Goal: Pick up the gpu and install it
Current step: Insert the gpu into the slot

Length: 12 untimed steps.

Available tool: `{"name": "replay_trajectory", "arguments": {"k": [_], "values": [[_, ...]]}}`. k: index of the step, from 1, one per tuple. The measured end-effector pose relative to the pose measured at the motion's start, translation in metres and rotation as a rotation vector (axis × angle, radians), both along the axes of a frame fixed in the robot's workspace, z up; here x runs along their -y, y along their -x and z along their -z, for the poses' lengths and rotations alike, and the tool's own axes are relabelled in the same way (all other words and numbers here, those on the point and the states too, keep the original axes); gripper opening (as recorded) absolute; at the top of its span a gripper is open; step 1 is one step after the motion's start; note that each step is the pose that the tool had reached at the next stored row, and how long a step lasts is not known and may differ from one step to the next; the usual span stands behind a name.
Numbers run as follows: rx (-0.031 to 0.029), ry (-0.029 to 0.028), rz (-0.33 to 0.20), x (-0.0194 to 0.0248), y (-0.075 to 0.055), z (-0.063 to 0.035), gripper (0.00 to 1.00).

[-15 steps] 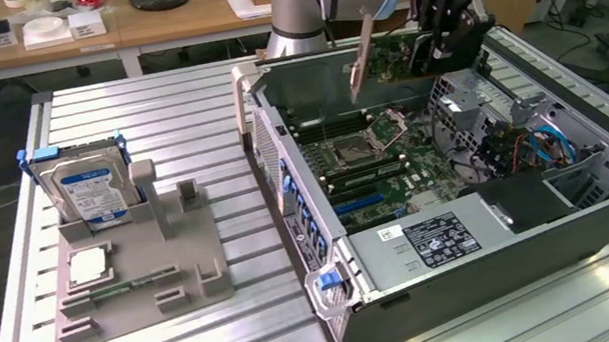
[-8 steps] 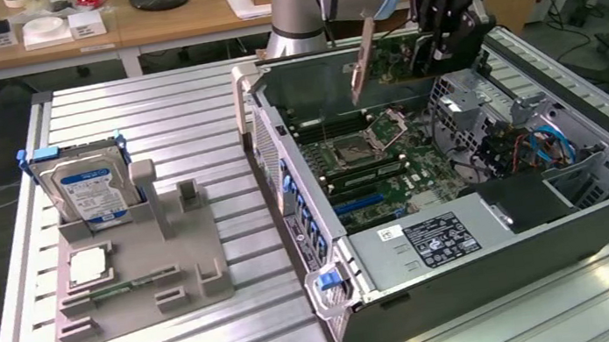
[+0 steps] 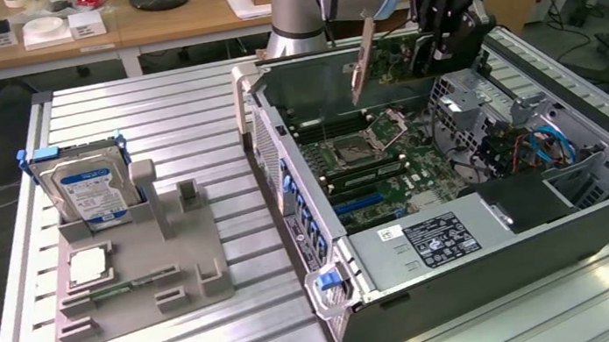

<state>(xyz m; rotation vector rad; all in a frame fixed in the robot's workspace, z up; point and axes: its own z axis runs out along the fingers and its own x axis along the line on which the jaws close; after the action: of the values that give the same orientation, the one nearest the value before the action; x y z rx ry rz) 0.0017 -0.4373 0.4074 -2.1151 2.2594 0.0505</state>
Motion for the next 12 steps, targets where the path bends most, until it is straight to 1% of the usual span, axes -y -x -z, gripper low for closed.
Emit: {"name": "replay_trajectory", "arguments": {"k": [2,12], "values": [[0.0012,-0.0002,0.000,0.0000,0.001,0.0001,0.28],[0.0019,-0.0016,0.000,0.0005,0.011,0.0010,0.28]]}}
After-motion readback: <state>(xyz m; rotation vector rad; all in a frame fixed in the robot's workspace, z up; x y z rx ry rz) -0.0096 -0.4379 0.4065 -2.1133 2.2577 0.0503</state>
